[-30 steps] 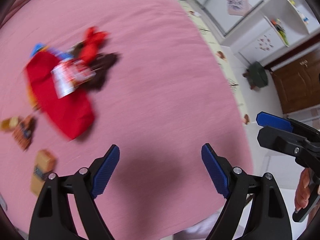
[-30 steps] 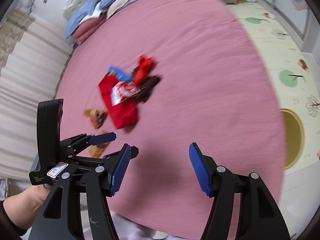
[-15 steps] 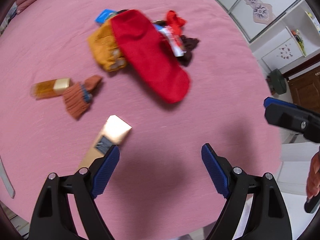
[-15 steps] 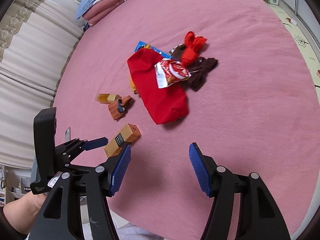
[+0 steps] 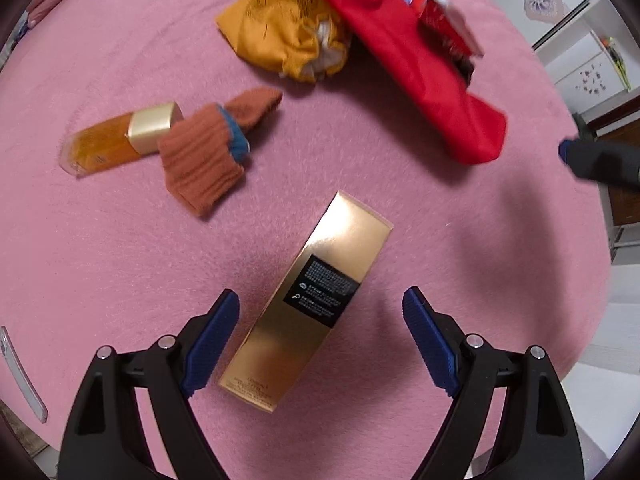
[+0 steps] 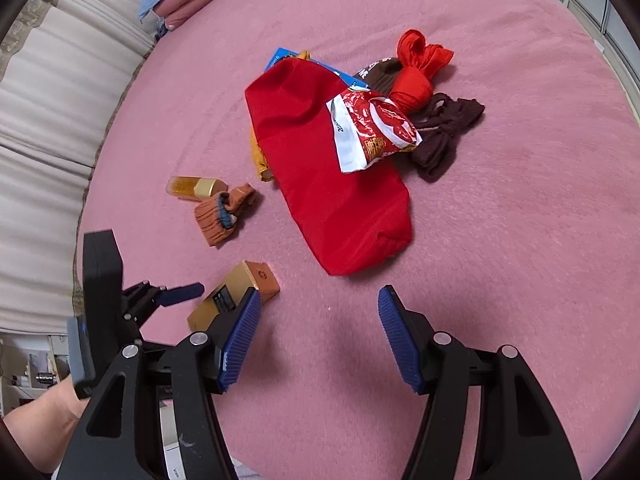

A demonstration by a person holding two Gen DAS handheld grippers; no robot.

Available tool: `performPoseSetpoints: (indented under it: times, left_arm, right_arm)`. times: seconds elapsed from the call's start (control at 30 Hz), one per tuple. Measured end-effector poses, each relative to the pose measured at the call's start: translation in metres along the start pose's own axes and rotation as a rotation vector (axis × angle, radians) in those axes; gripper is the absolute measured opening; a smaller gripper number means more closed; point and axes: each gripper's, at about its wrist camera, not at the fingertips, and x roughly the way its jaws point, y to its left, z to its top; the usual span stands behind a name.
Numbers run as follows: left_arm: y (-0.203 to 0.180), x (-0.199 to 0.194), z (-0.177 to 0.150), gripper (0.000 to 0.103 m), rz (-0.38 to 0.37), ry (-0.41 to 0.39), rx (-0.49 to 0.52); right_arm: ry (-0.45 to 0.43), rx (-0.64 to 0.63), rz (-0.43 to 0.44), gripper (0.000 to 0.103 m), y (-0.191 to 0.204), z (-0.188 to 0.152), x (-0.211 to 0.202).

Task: Collect trash
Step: 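Return both tools to the bed and grasp the gold box with left tool, then grasp the red sock with right tool while left tool holds the gold box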

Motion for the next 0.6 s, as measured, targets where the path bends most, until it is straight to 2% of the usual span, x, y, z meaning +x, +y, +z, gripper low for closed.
performPoseSetpoints:
  times: [0.03,0.17,0.3,0.47,0.6]
  left_arm:
    - [0.002,0.007,0.0,0.077,-0.018,0.016,-0.007]
    - [0.012,0.025,0.001,0.051,-0.036,0.046,-0.064]
    - [0.025,0.03,0.005,0.047,-0.071,0.042,-0.165]
    - [0.037,0.025,0.021,0.043,-0.16,0.018,-0.26]
    - [0.042,0.023,0.037,0.042,-0.224,-0.003,-0.328]
  right_arm:
    - [0.005,0.001,-0.001,0.06,0.0,0.003,0.003]
    - [0.023,0.016,-0.013,0.065,-0.004,0.015,0.017]
    - [0.035,0.025,-0.024,0.069,-0.009,0.026,0.028]
    - [0.056,0.046,-0.034,0.076,-0.017,0.039,0.042]
    - [0.082,0.051,-0.052,0.077,-0.022,0.049,0.056]
